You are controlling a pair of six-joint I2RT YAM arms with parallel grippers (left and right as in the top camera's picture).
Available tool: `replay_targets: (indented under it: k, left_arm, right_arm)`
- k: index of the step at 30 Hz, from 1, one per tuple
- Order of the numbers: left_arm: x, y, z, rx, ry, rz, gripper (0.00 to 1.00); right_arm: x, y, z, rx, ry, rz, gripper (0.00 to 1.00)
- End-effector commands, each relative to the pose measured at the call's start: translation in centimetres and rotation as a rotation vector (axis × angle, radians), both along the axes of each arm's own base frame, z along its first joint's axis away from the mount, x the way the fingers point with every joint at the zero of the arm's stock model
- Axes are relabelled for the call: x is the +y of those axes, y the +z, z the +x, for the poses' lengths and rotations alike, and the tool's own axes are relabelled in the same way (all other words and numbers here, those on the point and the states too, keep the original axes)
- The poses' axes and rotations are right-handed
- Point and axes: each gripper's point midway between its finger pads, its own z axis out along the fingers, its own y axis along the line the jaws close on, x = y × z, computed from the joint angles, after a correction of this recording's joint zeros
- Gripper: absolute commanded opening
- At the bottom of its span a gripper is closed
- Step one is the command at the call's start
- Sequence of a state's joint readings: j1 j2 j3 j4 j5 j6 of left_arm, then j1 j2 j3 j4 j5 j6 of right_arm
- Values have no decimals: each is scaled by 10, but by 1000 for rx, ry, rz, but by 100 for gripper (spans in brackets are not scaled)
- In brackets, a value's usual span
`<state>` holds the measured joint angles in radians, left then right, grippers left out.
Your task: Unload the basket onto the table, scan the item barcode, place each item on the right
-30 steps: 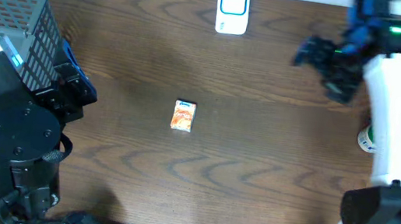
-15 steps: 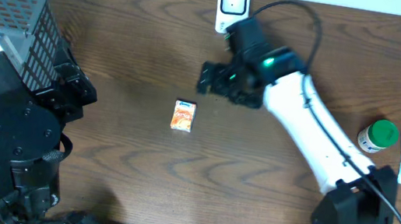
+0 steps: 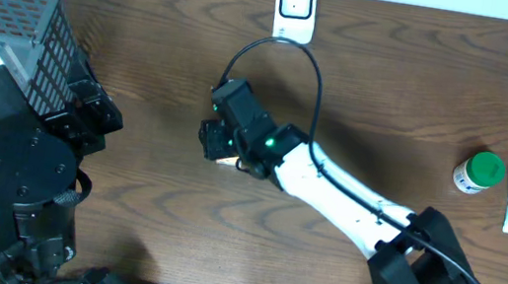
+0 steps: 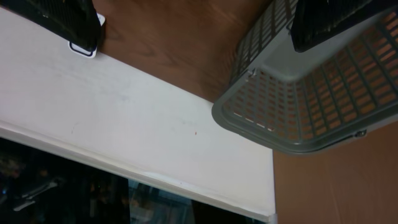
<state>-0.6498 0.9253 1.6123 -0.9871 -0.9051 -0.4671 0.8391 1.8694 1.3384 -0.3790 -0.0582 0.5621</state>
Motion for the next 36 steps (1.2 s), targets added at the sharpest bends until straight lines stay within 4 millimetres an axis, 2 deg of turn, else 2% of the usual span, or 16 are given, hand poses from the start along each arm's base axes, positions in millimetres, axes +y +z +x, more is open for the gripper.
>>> replay_targets:
  k: [1, 8, 11, 18, 25, 29, 33, 36]
  left_arm:
    - [4, 1, -1, -4, 26, 8, 98]
    - [4, 1, -1, -4, 26, 8, 98]
    - [4, 1, -1, -4, 26, 8, 98]
    - [4, 1, -1, -4, 26, 8, 98]
    - [4, 1, -1, -4, 26, 8, 98]
    - [4, 1, -1, -4, 26, 8, 98]
    - [4, 1, -1, -4, 26, 8, 98]
    - [4, 1, -1, -4, 26, 8, 98]
  right_arm:
    - [-11, -22, 6, -41, -121, -82, 36]
    - [-1, -57, -2, 32, -93, -85, 25]
    - [6, -66, -4, 54, -74, -69, 27]
    - [6, -70, -10, 85, -56, -71, 31]
    - [-28, -85, -16, 141, -137, -197, 25]
    - [-45, -89, -12, 180, -205, -223, 11]
    - [-52, -85, -2, 176, -232, -211, 8]
    - [-63, -71, 4, 174, -244, -215, 9]
